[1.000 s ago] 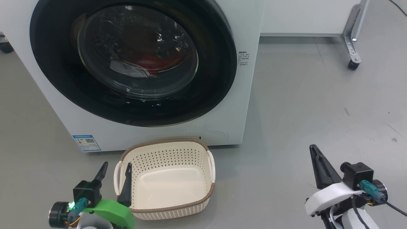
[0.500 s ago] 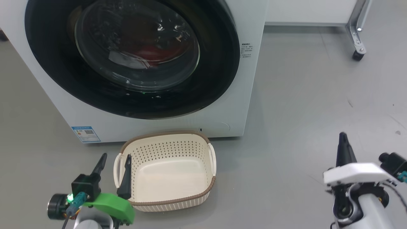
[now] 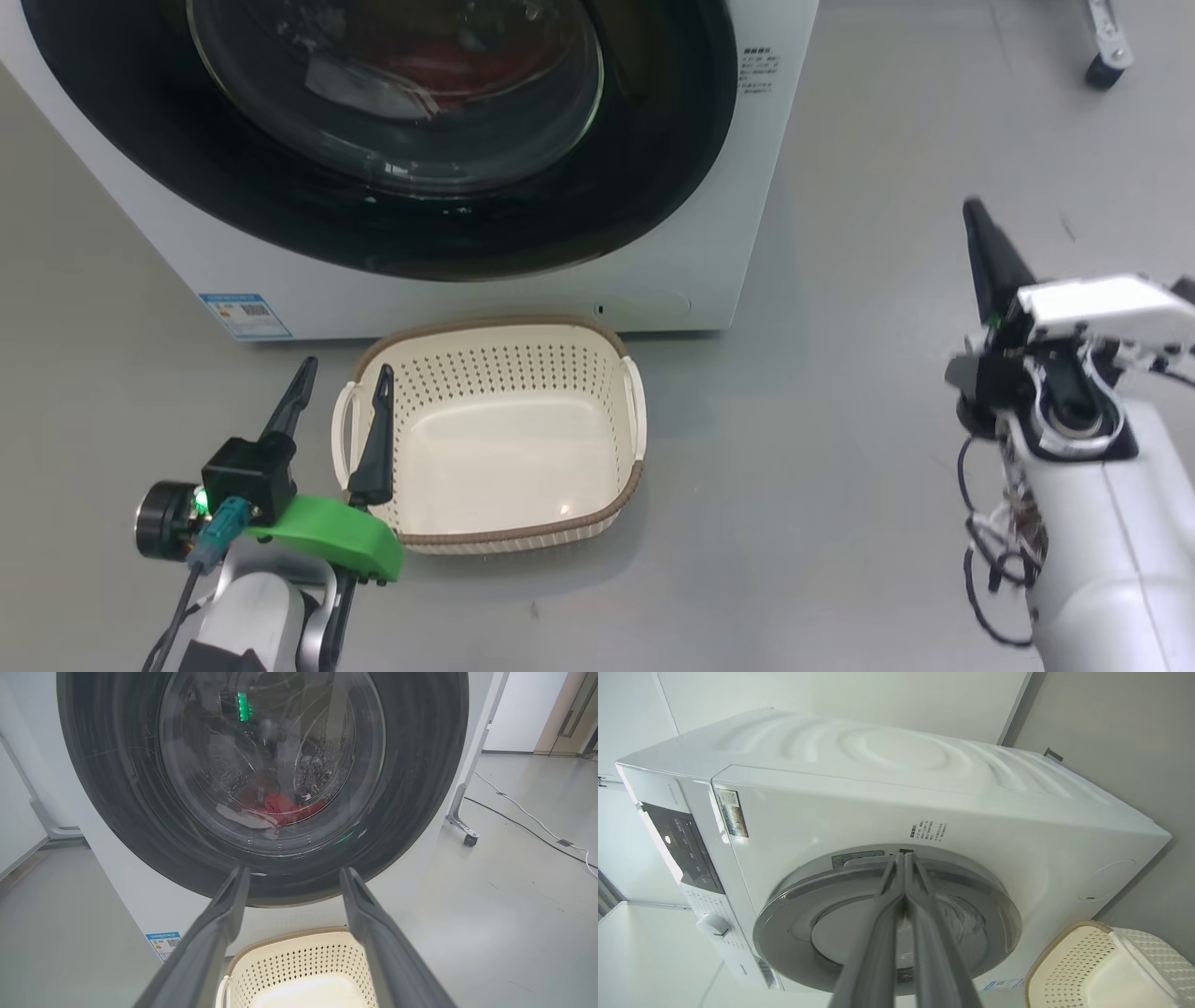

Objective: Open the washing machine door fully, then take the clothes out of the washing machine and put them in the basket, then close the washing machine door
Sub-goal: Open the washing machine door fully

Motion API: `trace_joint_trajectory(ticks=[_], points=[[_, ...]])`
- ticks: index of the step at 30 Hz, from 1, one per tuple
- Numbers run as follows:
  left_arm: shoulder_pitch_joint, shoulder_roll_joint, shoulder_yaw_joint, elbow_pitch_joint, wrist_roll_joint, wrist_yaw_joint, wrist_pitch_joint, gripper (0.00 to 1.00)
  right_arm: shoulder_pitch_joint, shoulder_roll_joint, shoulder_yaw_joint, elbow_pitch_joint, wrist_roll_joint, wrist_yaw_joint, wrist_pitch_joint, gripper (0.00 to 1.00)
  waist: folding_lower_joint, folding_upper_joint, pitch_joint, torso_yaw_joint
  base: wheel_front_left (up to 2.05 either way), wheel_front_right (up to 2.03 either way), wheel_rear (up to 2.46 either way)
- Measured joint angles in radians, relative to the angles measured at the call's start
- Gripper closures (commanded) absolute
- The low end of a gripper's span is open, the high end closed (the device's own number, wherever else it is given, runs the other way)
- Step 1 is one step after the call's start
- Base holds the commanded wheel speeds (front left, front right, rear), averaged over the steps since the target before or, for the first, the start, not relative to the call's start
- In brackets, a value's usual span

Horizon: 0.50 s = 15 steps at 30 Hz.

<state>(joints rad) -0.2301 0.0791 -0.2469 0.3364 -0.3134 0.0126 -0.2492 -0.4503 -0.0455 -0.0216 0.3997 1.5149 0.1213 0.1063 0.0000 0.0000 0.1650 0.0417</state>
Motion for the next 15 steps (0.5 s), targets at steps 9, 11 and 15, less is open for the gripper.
trace_joint_trajectory(ticks=[9,11,15], points=[[-0.058,-0.008,-0.006,-0.040,0.008,-0.002,0.000,0.00,-0.213,-0.008,-0.011,0.026,0.080,-0.025,0.130,1.00,0.0000,0.0000,0.101,0.017,0.00,0.00,0.00],[-0.076,-0.009,-0.007,-0.052,0.009,-0.009,0.000,0.00,-0.262,-0.010,-0.010,0.030,0.081,-0.035,0.150,1.00,0.0000,0.0000,0.124,0.021,0.00,0.00,0.00],[-0.109,-0.016,-0.014,-0.062,0.021,-0.011,-0.002,0.00,-0.359,-0.014,-0.007,0.045,0.080,-0.053,0.179,1.00,0.0000,0.0000,0.171,0.029,0.00,0.00,0.00]])
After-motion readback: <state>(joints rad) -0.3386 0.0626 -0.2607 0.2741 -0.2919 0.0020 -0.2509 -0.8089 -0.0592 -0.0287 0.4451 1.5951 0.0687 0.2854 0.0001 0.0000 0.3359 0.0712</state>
